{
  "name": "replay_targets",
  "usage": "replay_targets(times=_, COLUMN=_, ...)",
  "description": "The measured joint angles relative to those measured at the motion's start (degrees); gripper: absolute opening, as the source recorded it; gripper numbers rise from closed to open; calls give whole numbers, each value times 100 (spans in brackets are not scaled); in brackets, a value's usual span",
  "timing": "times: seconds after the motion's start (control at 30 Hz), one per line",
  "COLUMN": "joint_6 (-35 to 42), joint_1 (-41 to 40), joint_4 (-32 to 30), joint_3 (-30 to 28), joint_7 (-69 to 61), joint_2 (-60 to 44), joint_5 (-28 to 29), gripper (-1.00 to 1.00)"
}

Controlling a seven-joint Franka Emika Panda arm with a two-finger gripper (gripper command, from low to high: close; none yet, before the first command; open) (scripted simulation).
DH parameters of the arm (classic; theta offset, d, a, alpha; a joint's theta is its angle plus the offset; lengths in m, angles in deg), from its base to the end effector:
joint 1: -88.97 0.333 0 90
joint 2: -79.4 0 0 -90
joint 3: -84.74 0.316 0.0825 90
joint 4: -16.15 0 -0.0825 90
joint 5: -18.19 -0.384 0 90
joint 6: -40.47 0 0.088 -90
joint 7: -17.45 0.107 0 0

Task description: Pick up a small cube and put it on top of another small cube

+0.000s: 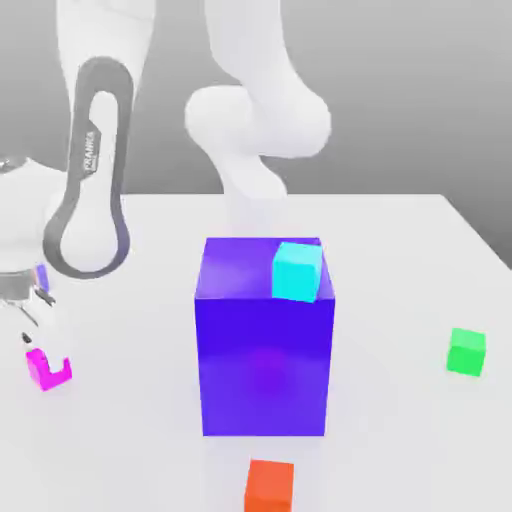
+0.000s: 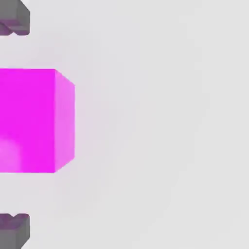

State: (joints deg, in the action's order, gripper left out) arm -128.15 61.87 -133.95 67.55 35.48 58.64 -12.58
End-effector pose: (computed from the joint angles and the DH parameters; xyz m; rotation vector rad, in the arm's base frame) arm 0.2608 -0.3203 0.1321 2.1893 -2.2480 0.0052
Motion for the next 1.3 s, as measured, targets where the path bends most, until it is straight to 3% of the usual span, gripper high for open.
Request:
replay_targets(times=0.03, joint_6=-57, joint_1=-102, joint_4=23, joint_3=123, joint_7=-76, joint_2=-81, joint_5=-100, gripper=-100)
replay_targets(times=0.27, joint_6=-45, joint_1=-85, joint_4=22, joint_3=107, joint_7=-67, joint_2=-75, joint_5=-90, gripper=-100)
replay_targets(times=0.6, joint_6=750, joint_1=957, joint_4=-250, joint_3=-1226, joint_7=1261, joint_2=1088, joint_5=1723, gripper=-100)
replay_targets(times=1.07, joint_6=988, joint_1=3121, joint_4=1664, joint_3=562, joint_7=655, joint_2=84, joint_5=3211, gripper=-100)
replay_targets(times=1.3, joint_6=1038, joint_1=4098, joint_4=1837, joint_3=1400, joint_7=360, joint_2=143, joint_5=3687, gripper=-100)
